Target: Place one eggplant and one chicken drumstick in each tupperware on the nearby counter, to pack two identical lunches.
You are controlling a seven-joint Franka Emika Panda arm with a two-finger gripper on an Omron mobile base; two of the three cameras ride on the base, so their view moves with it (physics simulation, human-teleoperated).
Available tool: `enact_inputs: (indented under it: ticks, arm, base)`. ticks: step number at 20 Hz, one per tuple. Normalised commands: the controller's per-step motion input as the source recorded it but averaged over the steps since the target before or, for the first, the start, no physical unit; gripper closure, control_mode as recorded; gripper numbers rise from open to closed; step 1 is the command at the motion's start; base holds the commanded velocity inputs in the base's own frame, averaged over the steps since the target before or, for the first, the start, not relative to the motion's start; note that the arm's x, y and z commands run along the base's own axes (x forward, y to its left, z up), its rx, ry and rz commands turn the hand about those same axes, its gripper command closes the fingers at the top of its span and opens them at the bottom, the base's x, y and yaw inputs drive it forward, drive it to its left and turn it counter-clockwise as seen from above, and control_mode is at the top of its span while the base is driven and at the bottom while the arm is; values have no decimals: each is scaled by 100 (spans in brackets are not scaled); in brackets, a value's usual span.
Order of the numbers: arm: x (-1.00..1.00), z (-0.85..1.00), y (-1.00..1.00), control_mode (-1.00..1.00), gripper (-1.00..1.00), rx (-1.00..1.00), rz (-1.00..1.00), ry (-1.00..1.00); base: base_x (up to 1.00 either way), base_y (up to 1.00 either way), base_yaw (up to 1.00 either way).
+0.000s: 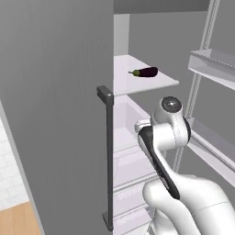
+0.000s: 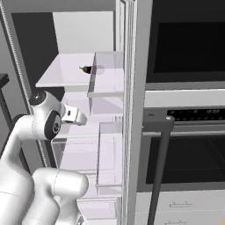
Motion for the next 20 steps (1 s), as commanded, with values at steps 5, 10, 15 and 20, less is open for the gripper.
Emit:
enact_inputs:
  ticks: [5, 10, 15, 20]
  arm:
    - [0, 100, 0, -100, -100, 0, -3, -5]
    - [0, 100, 1, -100, -100, 0, 0, 1]
    - [-2, 100, 0, -100, -100, 0, 0, -1]
    - [22, 71, -6, -100, -100, 6, -8, -9]
  base:
    - [0, 0, 0]
    - [0, 0, 0]
    - [0, 0, 0]
    - [0, 0, 0]
